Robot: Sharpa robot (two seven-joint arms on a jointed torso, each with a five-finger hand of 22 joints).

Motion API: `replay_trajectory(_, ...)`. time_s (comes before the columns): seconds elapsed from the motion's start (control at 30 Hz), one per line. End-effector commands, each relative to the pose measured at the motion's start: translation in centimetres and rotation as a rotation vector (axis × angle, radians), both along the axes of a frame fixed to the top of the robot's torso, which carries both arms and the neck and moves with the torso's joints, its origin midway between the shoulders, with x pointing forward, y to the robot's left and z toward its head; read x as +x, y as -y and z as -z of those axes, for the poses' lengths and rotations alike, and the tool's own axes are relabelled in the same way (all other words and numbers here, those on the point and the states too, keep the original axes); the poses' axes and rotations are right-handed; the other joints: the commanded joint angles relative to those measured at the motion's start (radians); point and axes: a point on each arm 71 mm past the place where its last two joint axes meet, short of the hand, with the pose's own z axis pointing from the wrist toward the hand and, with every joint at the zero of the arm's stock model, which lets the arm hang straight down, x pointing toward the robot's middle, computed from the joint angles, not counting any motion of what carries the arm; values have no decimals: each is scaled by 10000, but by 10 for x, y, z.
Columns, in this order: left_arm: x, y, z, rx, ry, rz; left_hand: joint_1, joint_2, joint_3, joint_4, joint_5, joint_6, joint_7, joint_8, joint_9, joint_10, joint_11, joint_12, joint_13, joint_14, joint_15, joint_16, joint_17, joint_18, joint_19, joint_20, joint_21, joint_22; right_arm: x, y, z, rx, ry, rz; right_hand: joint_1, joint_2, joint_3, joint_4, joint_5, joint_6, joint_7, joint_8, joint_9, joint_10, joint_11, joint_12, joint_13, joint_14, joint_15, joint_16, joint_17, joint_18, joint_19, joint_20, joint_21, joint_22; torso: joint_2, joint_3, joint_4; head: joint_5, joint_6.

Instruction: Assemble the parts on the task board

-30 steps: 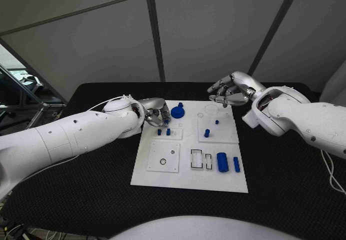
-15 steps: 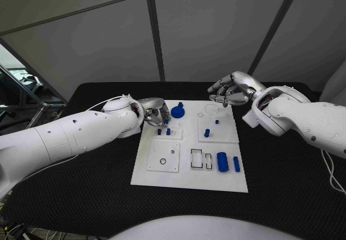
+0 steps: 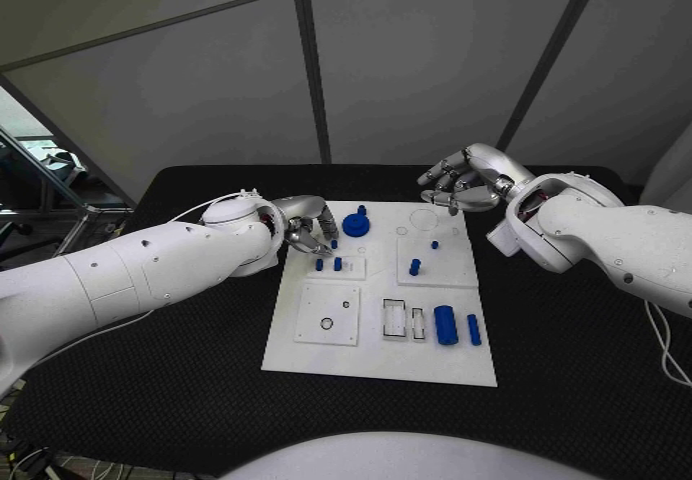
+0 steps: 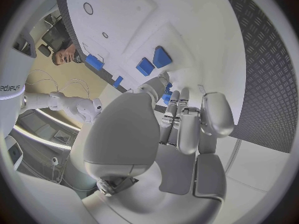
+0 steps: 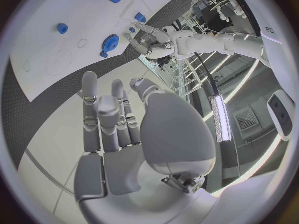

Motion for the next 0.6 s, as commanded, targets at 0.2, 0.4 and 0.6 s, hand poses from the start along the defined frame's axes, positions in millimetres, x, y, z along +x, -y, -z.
replay_trajectory(0.2, 3, -16, -12, -626, 469, -241, 63, 210, -131, -6, 24, 159, 128, 95, 21, -35, -15, 246, -1, 374, 68, 74, 0, -1005, -66, 40, -187, 527, 4, 8, 3, -1142, 139, -86, 477, -14, 407, -348, -1204, 403, 55, 143, 42, -209, 63, -1323, -968, 235, 8, 75, 224, 96, 361, -32, 304, 444, -13, 1, -3, -23, 27)
replay_trajectory(0.4, 6, -38, -31, -2417, 548, -839, 34, 305, -48, 12, 27, 640, 359, 312, 64, 525, -166, 709, 72, 276, -44, -13, -271, -970, -113, -37, -401, 419, 8, 19, 8, -2986, 699, -131, 708, -12, 596, -632, -2044, 692, 76, 44, 27, 9, 132, -2550, -1884, 523, 50, 678, 921, -118, 1113, -10, 1354, 1728, -37, 1, 5, -210, 124)
replay_trajectory(0.6, 4, -71, -46, -4919, 94, -1816, 59, 408, 329, -9, 43, 988, 312, 446, 71, 1235, -308, 1183, 131, -536, -172, -966, -2182, -698, -787, -133, -2001, -328, 8, 20, 15, -5166, 1663, -197, 660, -140, 639, -720, -2163, 722, -7, -217, -42, 134, 131, -3292, -2432, 642, 62, 1116, 1380, -232, 1447, 0, 1950, 2456, -54, -2, -9, -505, 222)
